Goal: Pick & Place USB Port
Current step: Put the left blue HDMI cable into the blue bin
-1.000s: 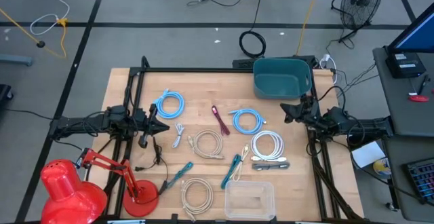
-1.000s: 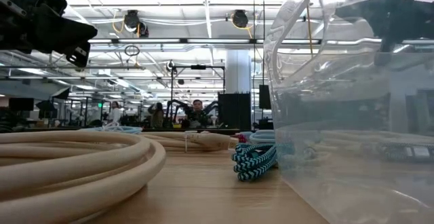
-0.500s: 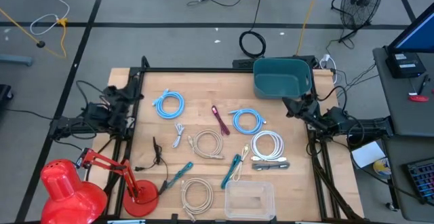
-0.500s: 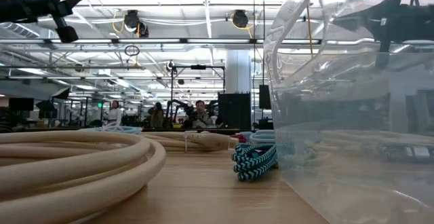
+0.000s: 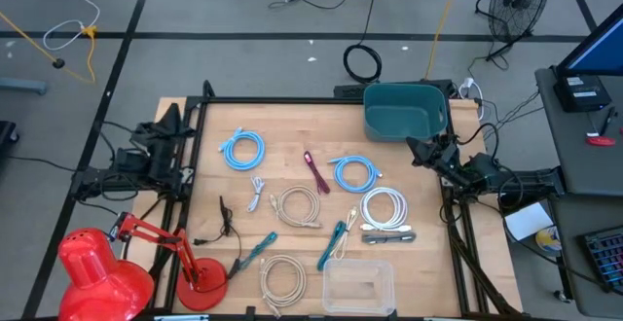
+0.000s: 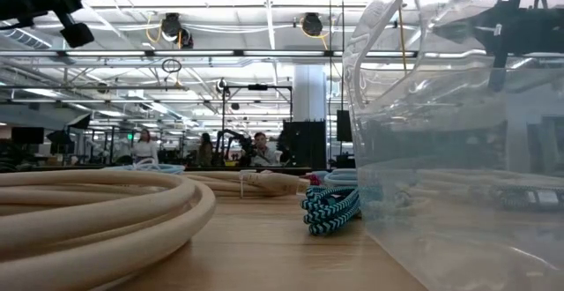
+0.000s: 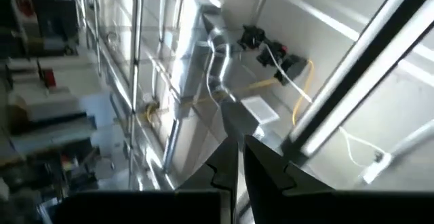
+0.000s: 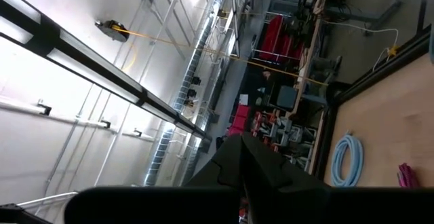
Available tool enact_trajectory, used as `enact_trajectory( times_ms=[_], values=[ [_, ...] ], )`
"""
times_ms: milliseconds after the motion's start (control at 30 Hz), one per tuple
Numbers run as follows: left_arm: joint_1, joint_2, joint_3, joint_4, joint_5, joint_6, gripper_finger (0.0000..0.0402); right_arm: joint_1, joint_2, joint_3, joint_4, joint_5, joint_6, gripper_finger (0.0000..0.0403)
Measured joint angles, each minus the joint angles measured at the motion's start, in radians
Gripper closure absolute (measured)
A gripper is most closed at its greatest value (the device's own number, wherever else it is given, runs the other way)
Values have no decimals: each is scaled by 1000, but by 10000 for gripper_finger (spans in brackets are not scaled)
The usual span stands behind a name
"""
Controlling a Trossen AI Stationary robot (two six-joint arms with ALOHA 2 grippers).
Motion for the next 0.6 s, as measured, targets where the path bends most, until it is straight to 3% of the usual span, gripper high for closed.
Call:
enact_trajectory(
  times_ms=[133, 333, 467, 600],
  values=[
    [6, 0, 14, 16, -68, 94, 376, 0, 0, 0, 0, 0, -3, 403],
    [6, 0, 101, -146, -24, 126, 376, 0, 0, 0, -1, 0, -5, 403],
    [6, 41, 293, -580, 184, 70, 376, 0, 0, 0, -1, -1, -22, 403],
    [6, 224, 550, -1139, 345, 60, 376, 0, 0, 0, -1, 0, -36, 403]
  ],
)
